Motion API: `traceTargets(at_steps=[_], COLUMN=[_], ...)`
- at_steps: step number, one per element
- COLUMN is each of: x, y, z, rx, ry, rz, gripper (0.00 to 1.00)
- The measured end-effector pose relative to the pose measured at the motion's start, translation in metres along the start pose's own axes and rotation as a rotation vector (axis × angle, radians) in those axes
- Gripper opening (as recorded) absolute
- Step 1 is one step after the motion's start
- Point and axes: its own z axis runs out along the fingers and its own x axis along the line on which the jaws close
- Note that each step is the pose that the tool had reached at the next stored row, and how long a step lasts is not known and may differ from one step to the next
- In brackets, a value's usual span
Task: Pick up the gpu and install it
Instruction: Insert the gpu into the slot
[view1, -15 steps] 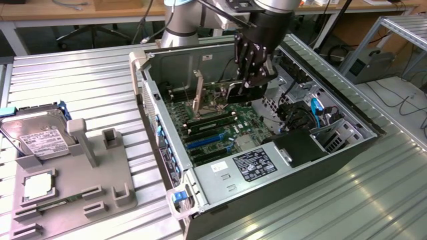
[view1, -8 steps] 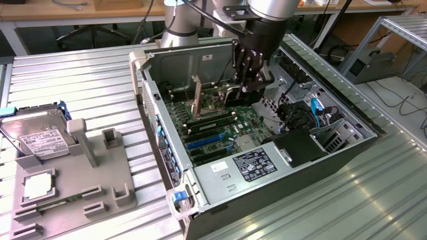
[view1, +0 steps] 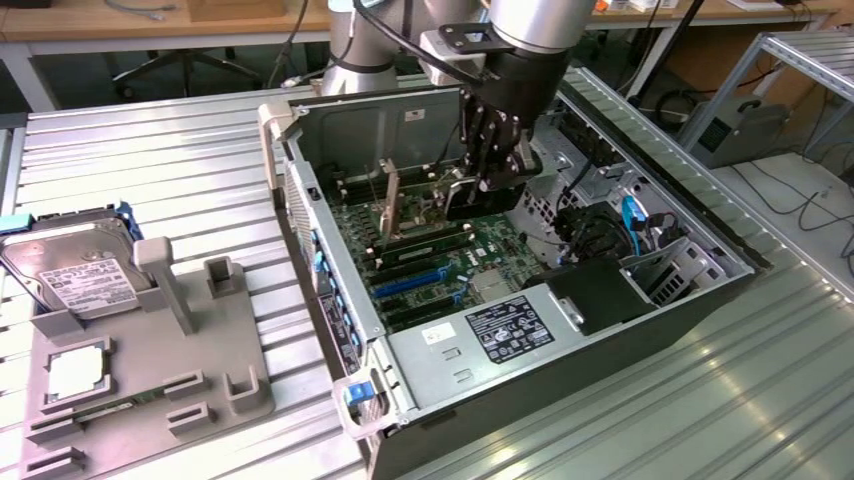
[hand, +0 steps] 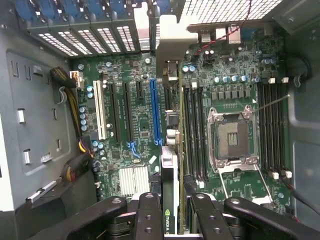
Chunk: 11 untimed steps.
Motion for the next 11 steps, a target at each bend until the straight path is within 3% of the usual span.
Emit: traceTargets(at_steps=[4,11], x=[0.0002,0.0003], y=[0.0018,0.0019], z=[0.005,0.0054], rx=[0.0019,0.0019], ry=[-0.0001,-0.0001], rz=[-0.002,-0.002], gripper=[0.27,0.27])
